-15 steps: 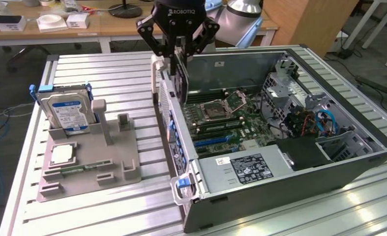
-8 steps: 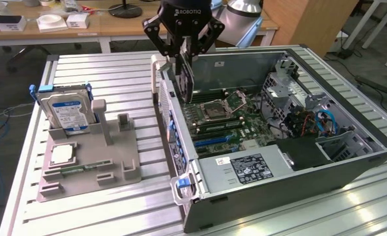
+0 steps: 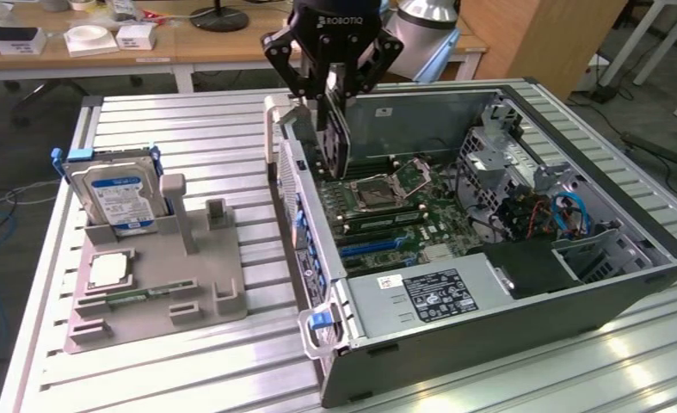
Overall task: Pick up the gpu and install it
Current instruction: 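Pick up the gpu and move the gpu toward the slot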
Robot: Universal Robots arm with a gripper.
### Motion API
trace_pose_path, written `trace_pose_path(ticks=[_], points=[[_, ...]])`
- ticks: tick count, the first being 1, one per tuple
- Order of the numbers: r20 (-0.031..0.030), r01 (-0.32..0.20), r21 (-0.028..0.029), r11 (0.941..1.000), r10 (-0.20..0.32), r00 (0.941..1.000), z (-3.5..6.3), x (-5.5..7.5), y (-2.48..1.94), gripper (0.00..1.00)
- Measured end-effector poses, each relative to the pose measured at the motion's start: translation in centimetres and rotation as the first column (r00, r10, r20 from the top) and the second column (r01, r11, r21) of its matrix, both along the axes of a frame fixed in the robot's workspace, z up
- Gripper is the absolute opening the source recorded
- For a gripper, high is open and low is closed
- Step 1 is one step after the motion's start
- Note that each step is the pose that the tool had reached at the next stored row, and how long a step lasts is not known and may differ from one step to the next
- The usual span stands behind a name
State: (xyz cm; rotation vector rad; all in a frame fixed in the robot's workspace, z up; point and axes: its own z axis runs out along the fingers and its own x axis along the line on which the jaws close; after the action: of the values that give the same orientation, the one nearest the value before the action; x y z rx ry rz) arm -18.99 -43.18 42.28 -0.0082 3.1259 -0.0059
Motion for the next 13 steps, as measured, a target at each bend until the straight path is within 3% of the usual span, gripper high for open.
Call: trace_pose_path(ticks=[13], points=[[0.0, 0.0, 0.0, 1.0, 0.0, 1.0, 0.0, 1.8, 0.0, 0.27]])
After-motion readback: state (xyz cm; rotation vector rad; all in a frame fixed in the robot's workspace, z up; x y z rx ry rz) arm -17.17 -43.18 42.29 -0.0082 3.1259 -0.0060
